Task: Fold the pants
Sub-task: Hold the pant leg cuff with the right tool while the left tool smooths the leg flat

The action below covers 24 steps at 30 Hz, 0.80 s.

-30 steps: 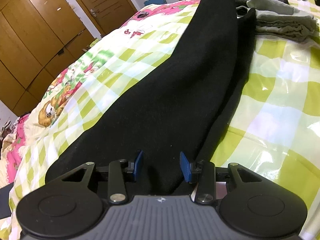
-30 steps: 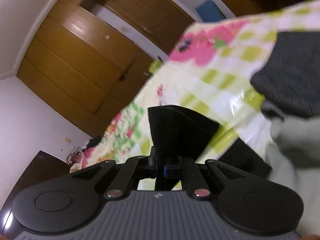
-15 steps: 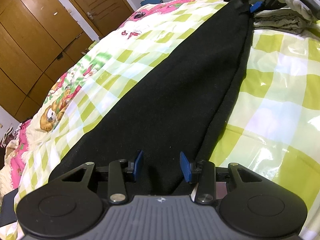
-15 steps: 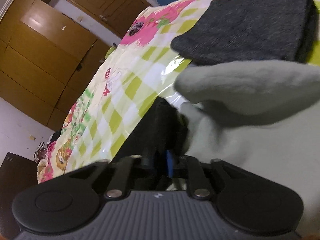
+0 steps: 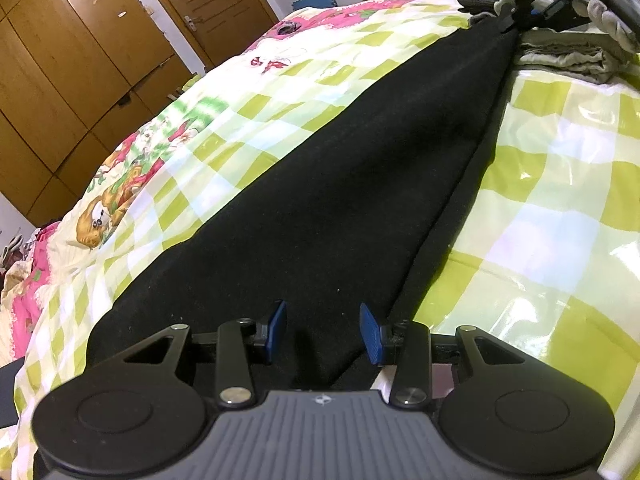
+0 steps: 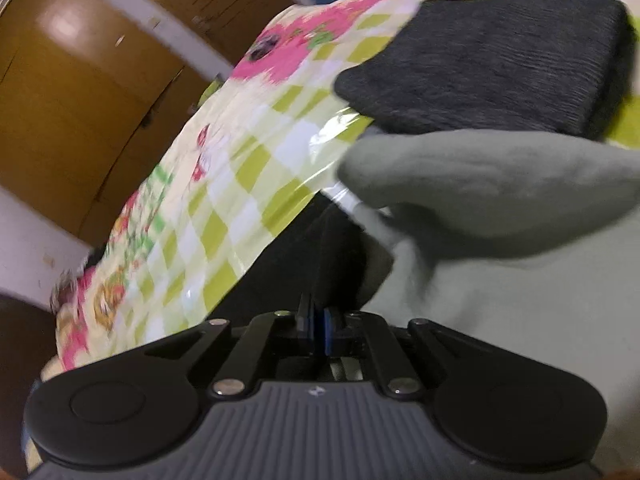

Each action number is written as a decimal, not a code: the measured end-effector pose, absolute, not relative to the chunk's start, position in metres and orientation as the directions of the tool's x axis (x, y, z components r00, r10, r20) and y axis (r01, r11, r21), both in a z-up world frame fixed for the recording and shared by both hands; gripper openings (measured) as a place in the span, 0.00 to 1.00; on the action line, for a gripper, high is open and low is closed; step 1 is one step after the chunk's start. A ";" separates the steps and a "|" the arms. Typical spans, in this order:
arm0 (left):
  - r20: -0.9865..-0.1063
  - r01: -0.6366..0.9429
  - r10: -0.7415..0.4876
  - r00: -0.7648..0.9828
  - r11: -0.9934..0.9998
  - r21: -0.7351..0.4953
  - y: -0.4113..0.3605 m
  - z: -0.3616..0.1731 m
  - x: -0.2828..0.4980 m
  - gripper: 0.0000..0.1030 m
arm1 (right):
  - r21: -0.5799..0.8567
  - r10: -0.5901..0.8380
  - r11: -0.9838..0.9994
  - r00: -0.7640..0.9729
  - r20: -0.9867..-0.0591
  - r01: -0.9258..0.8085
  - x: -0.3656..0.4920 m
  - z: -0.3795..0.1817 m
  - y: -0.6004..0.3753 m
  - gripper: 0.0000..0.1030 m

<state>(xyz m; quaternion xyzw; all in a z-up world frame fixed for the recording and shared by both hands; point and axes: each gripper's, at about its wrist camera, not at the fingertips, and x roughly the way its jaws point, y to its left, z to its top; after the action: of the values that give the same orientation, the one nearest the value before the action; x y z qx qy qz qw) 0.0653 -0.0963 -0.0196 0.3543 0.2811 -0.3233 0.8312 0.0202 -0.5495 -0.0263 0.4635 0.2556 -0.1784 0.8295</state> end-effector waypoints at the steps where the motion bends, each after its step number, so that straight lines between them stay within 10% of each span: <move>1: -0.695 0.737 -0.341 0.633 0.540 0.406 -0.095 -0.019 0.065 0.52 | 0.680 -0.070 0.504 0.810 -0.582 0.532 0.015 -0.022 -0.548 0.12; 6: -0.691 0.746 -0.364 0.624 0.541 0.389 -0.091 -0.019 0.059 0.53 | 0.689 -0.031 0.532 0.824 -0.565 0.493 0.001 -0.010 -0.520 0.43; 19: -0.682 0.740 -0.379 0.626 0.563 0.367 -0.088 -0.019 0.055 0.53 | 0.684 0.020 0.560 0.818 -0.575 0.468 0.015 -0.014 -0.483 0.44; 24: -0.676 0.727 -0.353 0.647 0.553 0.407 -0.080 -0.022 0.051 0.53 | 0.739 0.244 0.565 0.781 -0.575 0.367 0.024 -0.020 -0.438 0.44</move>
<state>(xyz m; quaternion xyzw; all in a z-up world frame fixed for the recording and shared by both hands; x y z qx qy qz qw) 0.0511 -0.0795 -0.0217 0.3464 0.2700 -0.3221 0.8387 0.0244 -0.4376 -0.0199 0.4647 0.3286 -0.0373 0.8214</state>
